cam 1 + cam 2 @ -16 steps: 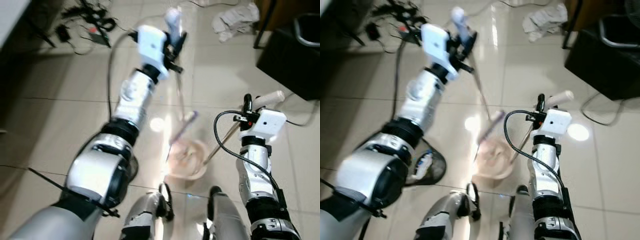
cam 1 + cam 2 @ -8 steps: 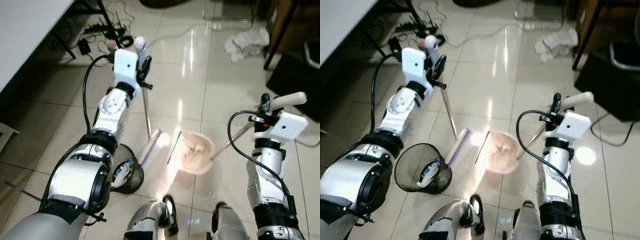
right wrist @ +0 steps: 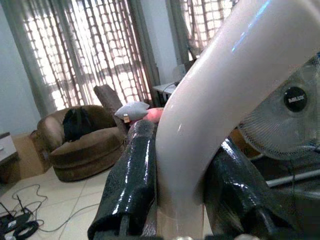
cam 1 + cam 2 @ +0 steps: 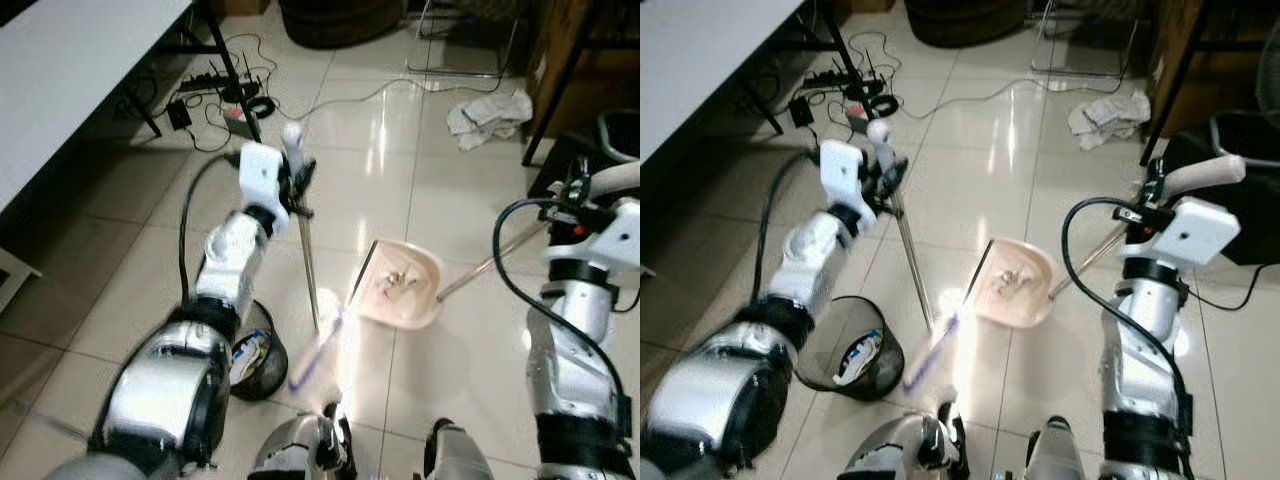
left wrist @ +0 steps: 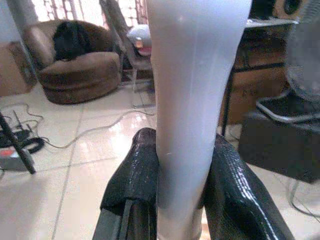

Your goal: Sweep floor

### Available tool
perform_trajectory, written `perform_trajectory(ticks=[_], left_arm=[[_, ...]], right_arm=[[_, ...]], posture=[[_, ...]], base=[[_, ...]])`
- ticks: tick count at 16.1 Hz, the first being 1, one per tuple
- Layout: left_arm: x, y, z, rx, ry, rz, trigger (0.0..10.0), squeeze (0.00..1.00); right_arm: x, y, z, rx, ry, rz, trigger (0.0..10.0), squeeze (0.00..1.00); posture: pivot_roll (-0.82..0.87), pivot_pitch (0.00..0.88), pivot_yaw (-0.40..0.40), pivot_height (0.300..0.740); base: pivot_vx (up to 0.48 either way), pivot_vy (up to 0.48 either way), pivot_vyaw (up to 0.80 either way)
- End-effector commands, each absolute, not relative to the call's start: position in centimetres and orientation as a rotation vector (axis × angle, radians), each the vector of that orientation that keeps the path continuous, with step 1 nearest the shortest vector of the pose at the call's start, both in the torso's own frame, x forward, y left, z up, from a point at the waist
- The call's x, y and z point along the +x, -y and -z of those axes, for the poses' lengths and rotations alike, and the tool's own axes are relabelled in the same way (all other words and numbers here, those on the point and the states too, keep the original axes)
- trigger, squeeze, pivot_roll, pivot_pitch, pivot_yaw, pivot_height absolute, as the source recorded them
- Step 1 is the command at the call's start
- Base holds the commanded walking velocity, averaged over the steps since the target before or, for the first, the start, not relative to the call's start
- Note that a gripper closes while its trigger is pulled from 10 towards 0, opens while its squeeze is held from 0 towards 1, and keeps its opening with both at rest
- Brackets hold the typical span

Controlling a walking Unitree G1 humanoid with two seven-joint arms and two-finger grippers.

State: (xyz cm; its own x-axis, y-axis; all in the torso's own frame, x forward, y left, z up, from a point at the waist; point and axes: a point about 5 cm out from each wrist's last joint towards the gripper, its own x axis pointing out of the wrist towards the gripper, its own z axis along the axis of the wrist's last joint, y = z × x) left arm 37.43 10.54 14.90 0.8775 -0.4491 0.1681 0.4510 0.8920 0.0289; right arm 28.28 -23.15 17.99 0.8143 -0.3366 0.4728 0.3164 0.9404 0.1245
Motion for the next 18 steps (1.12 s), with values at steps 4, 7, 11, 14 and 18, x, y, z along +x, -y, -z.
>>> perform_trajectory(ticks=[4,7,11,14,18], left_arm=[[35.9,-11.6,-13.6,0.084,0.168,0.5,10.0,0.0],[35.0,-13.3,-13.5,0.083,0.171,0.452,10.0,0.0],[33.1,-16.6,-11.7,0.09,0.111,0.327,10.0,0.0],[31.5,-18.2,-11.0,0.101,0.078,0.266,10.0,0.0],[30.5,-18.4,-11.2,0.084,0.074,0.231,10.0,0.0]], right_arm=[[27.6,23.6,-21.3,0.121,0.574,0.372,10.0,0.0],[27.7,23.0,-22.6,0.158,0.56,0.344,10.0,0.0],[28.1,22.3,-24.3,0.192,0.547,0.299,10.0,0.0],[28.5,22.4,-25.9,0.222,0.558,0.278,10.0,0.0],[28.9,22.4,-27.7,0.258,0.582,0.258,10.0,0.0]], posture=[[-0.05,0.087,0.197,0.74],[-0.04,0.084,0.186,0.74],[-0.04,0.079,0.162,0.74],[-0.03,0.077,0.14,0.74],[-0.03,0.071,0.125,0.74]], base=[[0.0,-0.349,0.0],[0.0,-0.48,0.0],[0.0,-0.48,0.0],[0.0,-0.48,0.0],[0.0,-0.095,0.0]])
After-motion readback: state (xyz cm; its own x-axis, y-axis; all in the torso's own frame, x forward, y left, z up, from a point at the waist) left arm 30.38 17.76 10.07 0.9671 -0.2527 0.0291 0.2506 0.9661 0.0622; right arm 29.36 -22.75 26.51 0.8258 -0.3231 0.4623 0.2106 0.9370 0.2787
